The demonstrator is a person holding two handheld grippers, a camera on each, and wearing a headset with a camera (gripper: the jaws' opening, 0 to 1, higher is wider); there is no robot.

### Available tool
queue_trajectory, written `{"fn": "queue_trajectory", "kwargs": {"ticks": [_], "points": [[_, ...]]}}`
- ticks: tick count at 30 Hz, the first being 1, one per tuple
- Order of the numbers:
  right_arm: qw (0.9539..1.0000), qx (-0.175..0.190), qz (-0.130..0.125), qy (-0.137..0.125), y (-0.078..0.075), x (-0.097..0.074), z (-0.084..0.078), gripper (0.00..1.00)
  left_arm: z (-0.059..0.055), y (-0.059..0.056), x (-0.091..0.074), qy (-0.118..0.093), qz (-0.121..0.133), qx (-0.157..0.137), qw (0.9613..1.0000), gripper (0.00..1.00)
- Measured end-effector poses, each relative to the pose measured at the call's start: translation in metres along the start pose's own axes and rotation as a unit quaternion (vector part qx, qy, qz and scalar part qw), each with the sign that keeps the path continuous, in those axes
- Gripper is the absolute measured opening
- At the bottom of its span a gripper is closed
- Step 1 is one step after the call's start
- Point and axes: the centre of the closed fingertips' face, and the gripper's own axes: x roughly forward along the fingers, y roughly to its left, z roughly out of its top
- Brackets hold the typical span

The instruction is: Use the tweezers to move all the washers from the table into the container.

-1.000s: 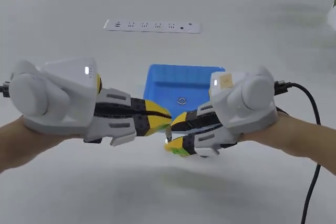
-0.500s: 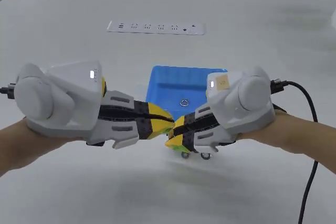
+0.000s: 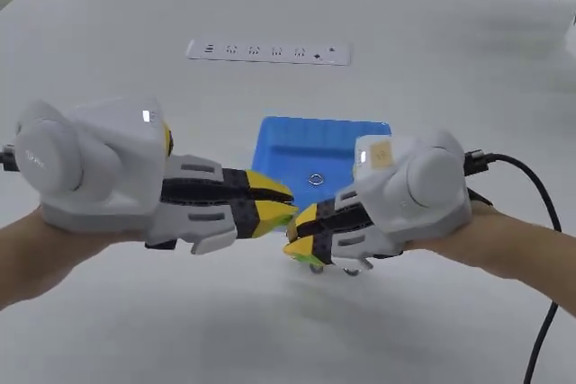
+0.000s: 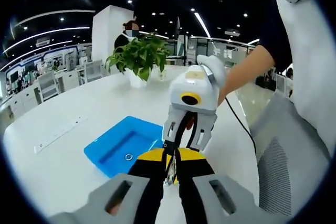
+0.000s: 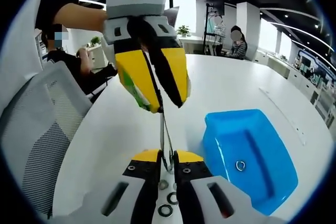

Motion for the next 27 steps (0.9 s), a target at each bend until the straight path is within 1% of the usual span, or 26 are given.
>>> {"fn": "queue_trajectory", "kwargs": {"ticks": [4, 7, 8, 10, 11, 13, 16, 18, 21, 27], "points": [[1.0, 0.003, -0.007, -0.004, 0.0, -0.004, 0.002, 0.11, 0.01, 0.0, -0.006, -0.019, 0.007, -0.01, 0.9997, 0.18], [0.9999, 0.005, -0.013, -0.01, 0.0, -0.009, 0.007, 0.11, 0.012, -0.004, -0.01, -0.022, 0.009, -0.012, 0.9996, 0.23], [0.9998, 0.006, -0.014, -0.012, 0.0, -0.01, 0.008, 0.11, 0.013, -0.005, -0.013, -0.022, 0.015, -0.011, 0.9996, 0.25], [0.9997, 0.006, -0.017, -0.017, -0.001, -0.014, 0.012, 0.1, 0.01, -0.006, -0.018, -0.019, 0.028, -0.011, 0.9994, 0.3], [0.9996, 0.007, -0.018, -0.019, -0.001, -0.016, 0.013, 0.1, 0.008, -0.007, -0.02, -0.019, 0.033, -0.011, 0.9992, 0.3], [0.9993, 0.014, -0.023, -0.025, -0.002, -0.019, 0.016, 0.1, 0.004, -0.01, -0.025, -0.022, 0.042, -0.025, 0.9986, 0.3], [0.9988, 0.021, -0.03, -0.033, -0.001, -0.025, 0.022, 0.1, -0.001, -0.02, -0.033, -0.022, 0.05, -0.031, 0.998, 0.31], [0.9986, 0.021, -0.034, -0.036, 0.0, -0.029, 0.026, 0.1, -0.002, -0.027, -0.039, -0.026, 0.054, -0.036, 0.9975, 0.32], [0.9984, 0.015, -0.038, -0.039, 0.001, -0.036, 0.034, 0.1, -0.004, -0.034, -0.048, -0.03, 0.064, -0.042, 0.9966, 0.32], [0.9977, 0.013, -0.05, -0.045, -0.002, -0.048, 0.047, 0.1, -0.004, -0.041, -0.065, -0.042, 0.088, -0.047, 0.9941, 0.31]]}}
